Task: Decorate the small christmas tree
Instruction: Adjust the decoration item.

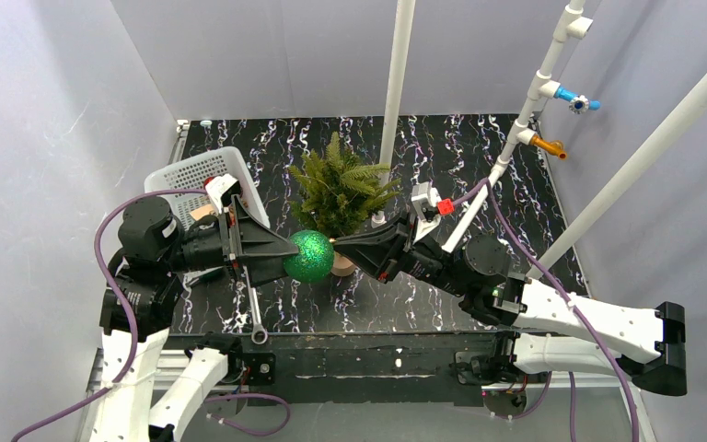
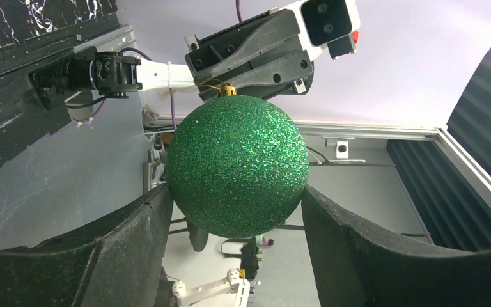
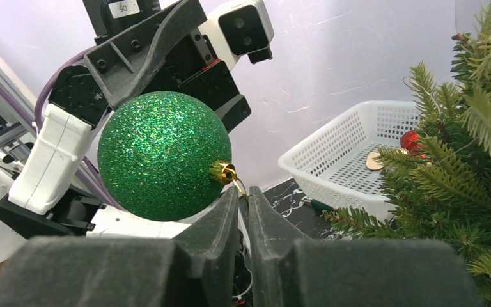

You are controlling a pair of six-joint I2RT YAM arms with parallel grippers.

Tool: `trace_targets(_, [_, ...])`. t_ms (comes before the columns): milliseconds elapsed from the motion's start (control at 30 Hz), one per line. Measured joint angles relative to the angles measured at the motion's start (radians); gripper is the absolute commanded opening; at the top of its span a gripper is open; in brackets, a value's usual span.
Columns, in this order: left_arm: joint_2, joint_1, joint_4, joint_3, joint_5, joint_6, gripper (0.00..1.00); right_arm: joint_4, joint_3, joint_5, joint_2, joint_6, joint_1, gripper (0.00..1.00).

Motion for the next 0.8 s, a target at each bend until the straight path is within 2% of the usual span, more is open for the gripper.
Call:
trace_targets(167, [0.000,0.000,-0.005,0.000,0.000,0.000,0.33,-0.003,0.010,-0.007,0.002,0.003,0.000,0.01])
trace_targets(800, [0.000,0.000,-0.011,0.000,0.000,0.008,0.33,-0.020,0.004,0.042,-0.030,0.014,0.000,0.01])
